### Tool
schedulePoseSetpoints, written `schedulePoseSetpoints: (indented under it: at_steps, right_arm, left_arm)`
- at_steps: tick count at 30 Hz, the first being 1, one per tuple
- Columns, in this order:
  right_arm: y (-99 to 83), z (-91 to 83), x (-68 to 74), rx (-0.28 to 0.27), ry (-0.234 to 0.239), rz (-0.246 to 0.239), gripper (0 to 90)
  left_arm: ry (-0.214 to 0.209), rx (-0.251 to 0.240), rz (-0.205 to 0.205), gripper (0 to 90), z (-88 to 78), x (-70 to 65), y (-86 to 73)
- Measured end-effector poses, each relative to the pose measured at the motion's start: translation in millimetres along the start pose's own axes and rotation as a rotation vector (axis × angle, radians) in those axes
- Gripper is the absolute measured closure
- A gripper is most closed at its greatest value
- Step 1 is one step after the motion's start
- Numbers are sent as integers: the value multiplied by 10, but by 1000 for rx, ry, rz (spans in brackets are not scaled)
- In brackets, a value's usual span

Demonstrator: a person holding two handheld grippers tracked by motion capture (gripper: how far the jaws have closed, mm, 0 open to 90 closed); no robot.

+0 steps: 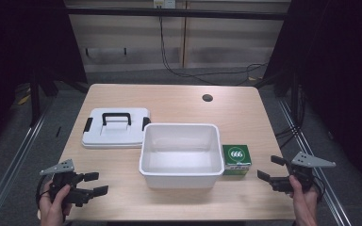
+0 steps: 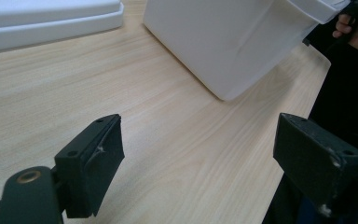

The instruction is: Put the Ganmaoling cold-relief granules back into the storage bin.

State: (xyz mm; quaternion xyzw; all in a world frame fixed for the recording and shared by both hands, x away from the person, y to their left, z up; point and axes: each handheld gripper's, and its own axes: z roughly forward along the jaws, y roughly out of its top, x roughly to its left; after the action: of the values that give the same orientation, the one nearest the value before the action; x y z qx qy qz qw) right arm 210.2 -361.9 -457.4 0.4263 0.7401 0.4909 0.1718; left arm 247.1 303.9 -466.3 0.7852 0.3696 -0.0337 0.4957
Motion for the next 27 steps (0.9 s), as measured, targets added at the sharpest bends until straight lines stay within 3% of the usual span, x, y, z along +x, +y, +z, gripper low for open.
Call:
schedulePoseSetpoints:
  at_steps: [1,4,10,11,13,14,17,19,22,27]
  right_arm:
    - [-8,-2,-4,-4,11,10,101]
    - [-33,10,-31,12,-18,46,101]
    - [-49,-8,-5,-6,-18,2,102]
    - [-45,-1,-3,0,13,2,114]
    - [-33,27,-16,51,122,-3,139]
    - [-21,45,-12,79,146,-3,133]
    - [46,70,35,111,126,-22,133]
    - [72,68,52,108,117,-26,133]
    - [149,57,120,89,106,-69,134]
    - [210,77,142,103,90,-100,136]
  left_arm:
    - [0,0,0,160,0,0,0]
    - [13,-4,-2,160,3,-5,-1]
    - [15,-9,-7,160,-3,-5,-5]
    - [14,-5,-1,160,-3,-2,-3]
    - [13,-7,0,160,-1,-4,-2]
    - [13,-5,4,160,2,-7,2]
    - [13,-7,5,160,-7,-13,-1]
    - [14,-7,5,160,-7,-13,-2]
    - [11,-5,2,160,-2,-18,-4]
    - [15,-6,3,160,-6,-22,-5]
